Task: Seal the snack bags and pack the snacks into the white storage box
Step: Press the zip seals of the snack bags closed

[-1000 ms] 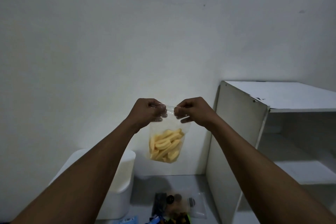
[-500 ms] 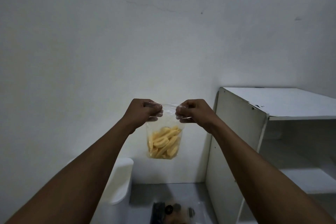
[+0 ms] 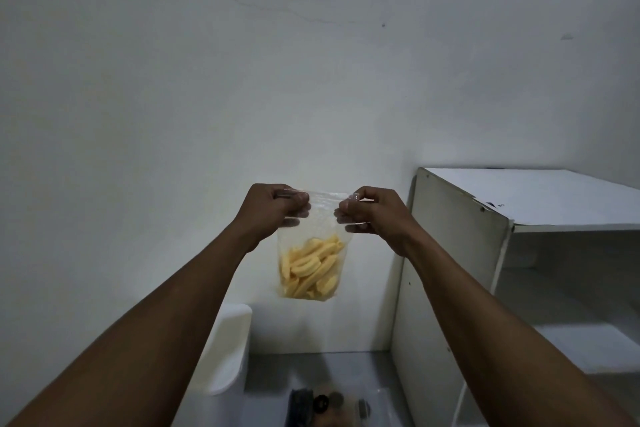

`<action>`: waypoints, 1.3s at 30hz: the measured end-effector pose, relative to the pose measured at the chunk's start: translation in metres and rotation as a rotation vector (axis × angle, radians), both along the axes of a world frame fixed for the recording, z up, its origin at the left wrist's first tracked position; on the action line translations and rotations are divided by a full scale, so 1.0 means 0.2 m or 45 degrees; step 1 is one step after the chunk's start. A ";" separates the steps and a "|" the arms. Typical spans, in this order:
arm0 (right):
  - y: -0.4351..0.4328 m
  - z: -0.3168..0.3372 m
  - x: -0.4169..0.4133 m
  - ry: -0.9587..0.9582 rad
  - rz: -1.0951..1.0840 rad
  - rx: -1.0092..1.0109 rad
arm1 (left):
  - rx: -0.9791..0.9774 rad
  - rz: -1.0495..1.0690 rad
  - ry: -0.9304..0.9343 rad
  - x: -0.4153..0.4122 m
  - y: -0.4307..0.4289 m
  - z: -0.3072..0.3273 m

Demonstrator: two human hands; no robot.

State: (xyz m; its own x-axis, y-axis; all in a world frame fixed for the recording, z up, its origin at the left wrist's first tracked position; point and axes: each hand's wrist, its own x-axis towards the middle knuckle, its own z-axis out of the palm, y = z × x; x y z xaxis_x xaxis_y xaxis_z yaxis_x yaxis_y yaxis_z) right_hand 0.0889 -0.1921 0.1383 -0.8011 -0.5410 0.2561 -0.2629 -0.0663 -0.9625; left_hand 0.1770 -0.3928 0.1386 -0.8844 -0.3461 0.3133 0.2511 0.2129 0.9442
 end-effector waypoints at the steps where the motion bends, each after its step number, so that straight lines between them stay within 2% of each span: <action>1: 0.00 0.01 0.00 0.016 -0.009 0.000 | 0.009 -0.014 -0.010 0.00 0.00 0.00; 6: 0.02 0.02 0.01 0.044 -0.039 -0.022 | 0.088 -0.075 -0.019 0.01 0.01 0.01; 12: 0.03 0.01 0.00 0.003 0.025 0.024 | 0.027 0.031 0.042 0.00 0.01 0.02; 25: 0.00 0.03 0.01 0.113 0.014 0.161 | 0.060 0.000 0.024 0.03 0.02 0.02; 32: -0.01 0.05 0.02 0.216 -0.058 0.154 | 0.049 -0.051 0.038 0.04 0.04 0.02; 39: -0.01 0.05 0.02 0.237 -0.050 0.200 | 0.004 0.060 0.037 0.04 0.02 0.01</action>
